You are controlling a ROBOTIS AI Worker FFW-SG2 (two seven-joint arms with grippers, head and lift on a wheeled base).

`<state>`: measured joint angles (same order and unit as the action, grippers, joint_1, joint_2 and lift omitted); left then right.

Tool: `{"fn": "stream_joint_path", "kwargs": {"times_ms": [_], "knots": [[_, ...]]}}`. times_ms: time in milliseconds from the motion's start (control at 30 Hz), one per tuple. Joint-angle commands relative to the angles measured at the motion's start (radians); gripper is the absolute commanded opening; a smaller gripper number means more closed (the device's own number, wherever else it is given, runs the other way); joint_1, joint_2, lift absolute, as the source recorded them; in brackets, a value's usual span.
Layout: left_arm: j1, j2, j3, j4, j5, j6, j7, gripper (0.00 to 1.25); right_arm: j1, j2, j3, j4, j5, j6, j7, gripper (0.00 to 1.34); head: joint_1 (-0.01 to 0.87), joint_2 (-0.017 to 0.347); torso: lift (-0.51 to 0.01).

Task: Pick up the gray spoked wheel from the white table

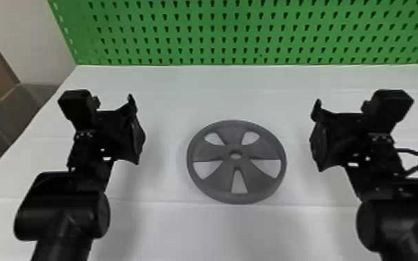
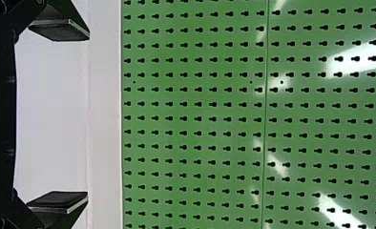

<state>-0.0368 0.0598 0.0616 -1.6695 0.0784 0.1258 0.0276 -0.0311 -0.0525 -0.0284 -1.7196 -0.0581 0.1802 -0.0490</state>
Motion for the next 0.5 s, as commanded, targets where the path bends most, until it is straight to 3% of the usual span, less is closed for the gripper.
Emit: {"fn": "stream_joint_path", "kwargs": {"times_ms": [0, 467], "knots": [[0.000, 0.000, 0.003, 0.000, 0.003, 0.000, 0.000, 0.87, -0.003, -0.001, 0.002, 0.000, -0.002, 0.007, 0.000, 1.22, 0.779, 0.095, -0.091], [0.002, 0.000, 0.006, 0.000, 0.004, 0.000, 0.000, 0.87, -0.004, -0.003, 0.005, -0.002, -0.005, 0.016, 0.000, 1.22, 0.779, 0.095, -0.091]]}}
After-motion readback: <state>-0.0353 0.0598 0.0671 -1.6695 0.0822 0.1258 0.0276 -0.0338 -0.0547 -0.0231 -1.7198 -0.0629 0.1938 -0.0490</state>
